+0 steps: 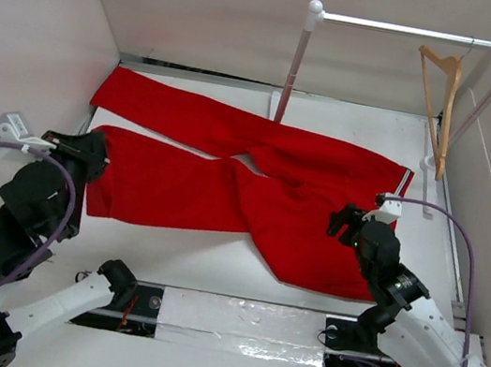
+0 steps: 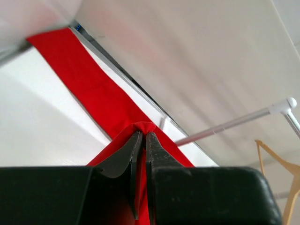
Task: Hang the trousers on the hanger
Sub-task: Flatten out the trousers at the center of the board.
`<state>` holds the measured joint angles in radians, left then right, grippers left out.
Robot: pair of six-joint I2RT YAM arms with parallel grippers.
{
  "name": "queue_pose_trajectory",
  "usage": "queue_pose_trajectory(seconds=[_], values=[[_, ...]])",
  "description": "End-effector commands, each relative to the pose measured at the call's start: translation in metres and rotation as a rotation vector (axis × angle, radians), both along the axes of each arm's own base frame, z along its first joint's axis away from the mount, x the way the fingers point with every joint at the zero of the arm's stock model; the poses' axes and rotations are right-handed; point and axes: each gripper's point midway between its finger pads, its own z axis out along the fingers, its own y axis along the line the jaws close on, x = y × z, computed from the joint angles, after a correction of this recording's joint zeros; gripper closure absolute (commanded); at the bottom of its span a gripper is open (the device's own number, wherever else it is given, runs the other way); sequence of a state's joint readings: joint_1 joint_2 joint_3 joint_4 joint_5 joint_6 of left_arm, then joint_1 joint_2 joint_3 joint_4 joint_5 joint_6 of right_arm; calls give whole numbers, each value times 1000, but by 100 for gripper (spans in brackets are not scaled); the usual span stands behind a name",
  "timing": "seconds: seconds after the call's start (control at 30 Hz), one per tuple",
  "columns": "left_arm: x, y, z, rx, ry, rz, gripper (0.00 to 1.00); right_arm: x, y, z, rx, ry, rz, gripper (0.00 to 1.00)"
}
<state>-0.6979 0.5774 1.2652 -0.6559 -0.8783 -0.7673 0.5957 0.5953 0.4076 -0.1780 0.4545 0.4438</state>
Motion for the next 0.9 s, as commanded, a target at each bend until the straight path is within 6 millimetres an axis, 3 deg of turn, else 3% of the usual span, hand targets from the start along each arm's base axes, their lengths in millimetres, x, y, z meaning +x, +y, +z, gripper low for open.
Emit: queue_pose_trajectory(seconds=[0.0, 0.1, 0.2, 0.3, 0.4, 0.57, 0.73, 0.87], values=[[-5, 21, -14, 149, 91, 89, 100, 12, -20, -11, -9, 18, -142, 24], [-16, 37, -4, 132, 64, 134, 100, 19, -38, -19, -14, 50, -242, 16], [-34, 60, 12, 101, -11, 187, 100, 29, -52, -26, -13, 84, -288, 15], [-54, 83, 44, 70, -121, 219, 100, 39, -57, -36, 16, 126, -287, 15], [-47, 70, 47, 95, -121, 162, 100, 47, -63, -57, 92, 183, -285, 15], [-33, 38, 33, 133, -132, 17, 100, 64, -60, -80, 149, 267, -254, 18], [-35, 36, 26, 167, -132, -8, 100, 87, -47, -70, 209, 242, -222, 18], [-22, 23, 1, 206, -87, -27, 100, 105, -62, -69, 226, 233, -276, 18]])
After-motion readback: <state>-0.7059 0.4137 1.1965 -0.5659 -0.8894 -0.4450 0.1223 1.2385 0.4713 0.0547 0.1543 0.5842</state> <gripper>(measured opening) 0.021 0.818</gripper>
